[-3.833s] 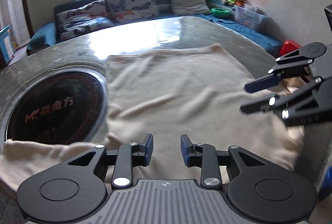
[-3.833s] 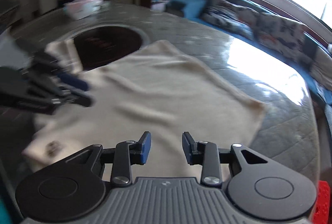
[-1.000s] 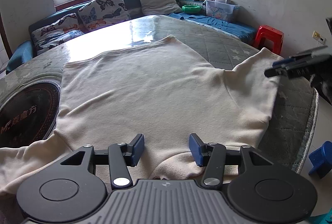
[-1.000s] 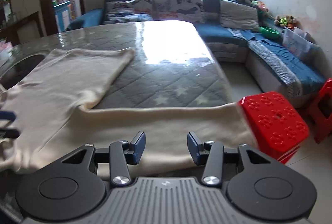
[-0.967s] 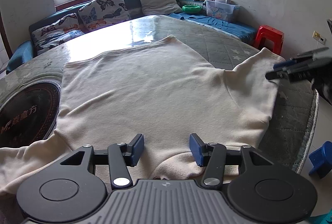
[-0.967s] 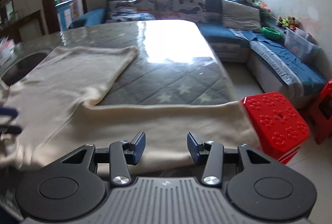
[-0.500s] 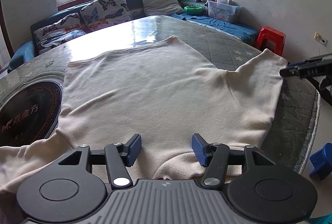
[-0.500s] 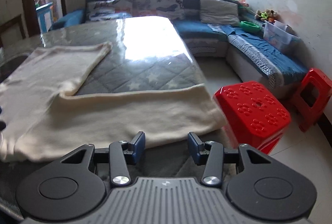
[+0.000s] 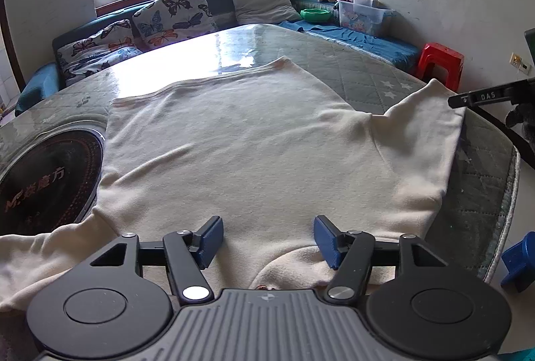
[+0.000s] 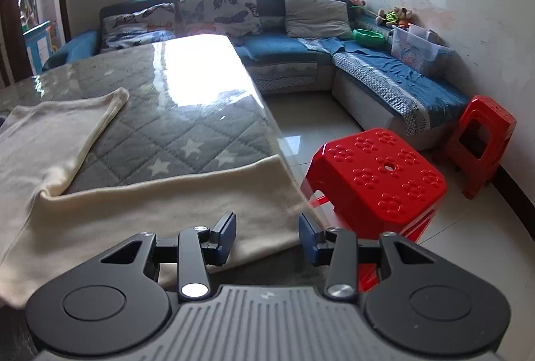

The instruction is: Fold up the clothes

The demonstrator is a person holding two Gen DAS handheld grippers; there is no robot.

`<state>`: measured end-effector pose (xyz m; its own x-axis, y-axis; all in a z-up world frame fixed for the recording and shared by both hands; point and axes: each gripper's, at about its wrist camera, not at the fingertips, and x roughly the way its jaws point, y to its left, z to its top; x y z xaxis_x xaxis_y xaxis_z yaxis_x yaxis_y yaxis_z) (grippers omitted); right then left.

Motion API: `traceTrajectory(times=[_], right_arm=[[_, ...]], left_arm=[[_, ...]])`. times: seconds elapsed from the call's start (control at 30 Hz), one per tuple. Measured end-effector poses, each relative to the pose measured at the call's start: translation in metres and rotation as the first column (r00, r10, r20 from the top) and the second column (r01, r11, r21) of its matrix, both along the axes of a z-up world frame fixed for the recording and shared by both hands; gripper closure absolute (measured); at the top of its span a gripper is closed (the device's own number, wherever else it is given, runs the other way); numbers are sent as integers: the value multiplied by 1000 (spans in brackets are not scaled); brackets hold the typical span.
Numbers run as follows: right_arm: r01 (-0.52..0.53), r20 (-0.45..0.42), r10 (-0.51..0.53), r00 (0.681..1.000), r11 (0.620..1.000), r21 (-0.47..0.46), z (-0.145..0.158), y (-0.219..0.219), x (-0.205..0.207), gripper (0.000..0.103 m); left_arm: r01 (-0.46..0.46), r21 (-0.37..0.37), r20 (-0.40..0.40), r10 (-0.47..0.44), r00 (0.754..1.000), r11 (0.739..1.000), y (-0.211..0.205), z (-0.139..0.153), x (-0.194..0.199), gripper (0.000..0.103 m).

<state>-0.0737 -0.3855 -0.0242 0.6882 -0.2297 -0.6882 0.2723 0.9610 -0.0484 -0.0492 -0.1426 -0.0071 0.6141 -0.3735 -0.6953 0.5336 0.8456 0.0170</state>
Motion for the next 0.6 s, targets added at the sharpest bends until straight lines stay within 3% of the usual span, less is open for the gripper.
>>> traceTrajectory(times=[0.23,0.6], right_arm=[[62,11,-62,998,998,17,-1,-12,5,61],[76,10,-76,997,996,43,-7,-19,5,62]], left_arm=[[-13,2,-4,13,1000,1000,1,0,2,35],[-36,1,-14,36,999,999,3,0,7,28]])
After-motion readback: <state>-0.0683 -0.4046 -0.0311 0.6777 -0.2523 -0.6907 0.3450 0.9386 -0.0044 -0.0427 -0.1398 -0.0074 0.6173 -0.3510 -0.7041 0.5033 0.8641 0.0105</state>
